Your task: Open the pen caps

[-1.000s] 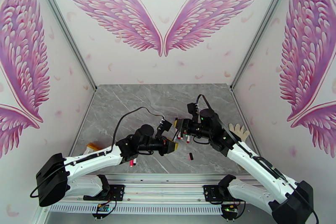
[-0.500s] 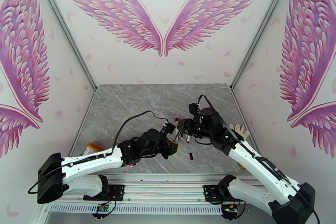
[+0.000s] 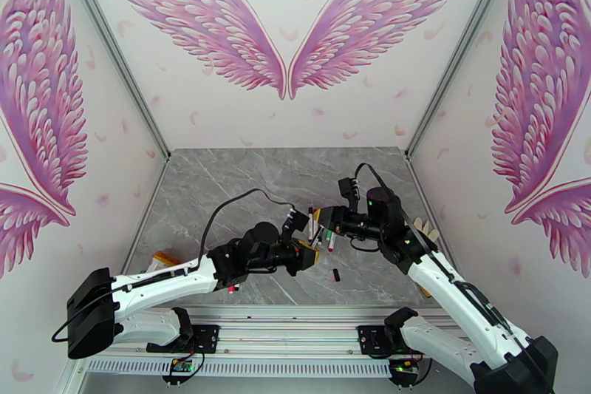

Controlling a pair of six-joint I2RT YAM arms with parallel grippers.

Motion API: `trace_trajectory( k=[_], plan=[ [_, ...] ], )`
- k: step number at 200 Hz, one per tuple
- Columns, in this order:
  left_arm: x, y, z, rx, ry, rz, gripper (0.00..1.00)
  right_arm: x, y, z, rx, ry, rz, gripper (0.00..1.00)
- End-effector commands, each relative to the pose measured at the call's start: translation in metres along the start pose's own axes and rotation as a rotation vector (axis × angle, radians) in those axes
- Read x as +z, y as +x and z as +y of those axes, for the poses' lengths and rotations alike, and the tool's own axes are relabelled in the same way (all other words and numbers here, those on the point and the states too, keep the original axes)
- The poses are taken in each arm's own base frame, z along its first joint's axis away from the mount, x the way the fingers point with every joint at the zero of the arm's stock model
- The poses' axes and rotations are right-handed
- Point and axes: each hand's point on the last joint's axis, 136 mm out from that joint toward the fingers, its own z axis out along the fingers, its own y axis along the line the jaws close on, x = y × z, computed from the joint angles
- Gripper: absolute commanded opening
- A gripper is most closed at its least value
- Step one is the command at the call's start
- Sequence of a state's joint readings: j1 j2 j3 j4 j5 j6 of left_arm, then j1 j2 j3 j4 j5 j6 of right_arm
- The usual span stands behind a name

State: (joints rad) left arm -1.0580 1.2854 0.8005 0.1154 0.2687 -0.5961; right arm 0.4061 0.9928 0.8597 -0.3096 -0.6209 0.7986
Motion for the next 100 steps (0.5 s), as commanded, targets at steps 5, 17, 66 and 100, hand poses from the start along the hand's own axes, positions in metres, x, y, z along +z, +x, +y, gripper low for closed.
trace_trajectory(
  k=[5, 17, 66, 100],
  plan=[
    [-0.009, 0.042, -0.006, -0.028, 0.058, 0.151, 0.01, -0.018, -0.053, 0.002, -0.088, 0.028, -0.228, 0.1],
    [-0.009, 0.041, -0.001, -0.023, 0.031, 0.142, 0.01, -0.022, -0.057, -0.008, -0.076, 0.089, -0.254, 0.1],
    [-0.009, 0.041, 0.01, 0.013, -0.068, 0.144, 0.01, -0.029, -0.065, -0.025, -0.075, 0.21, -0.29, 0.09],
    [-0.025, 0.021, 0.017, -0.006, -0.105, 0.037, 0.0, -0.026, -0.041, -0.054, -0.07, 0.32, -0.172, 0.1]
  ],
)
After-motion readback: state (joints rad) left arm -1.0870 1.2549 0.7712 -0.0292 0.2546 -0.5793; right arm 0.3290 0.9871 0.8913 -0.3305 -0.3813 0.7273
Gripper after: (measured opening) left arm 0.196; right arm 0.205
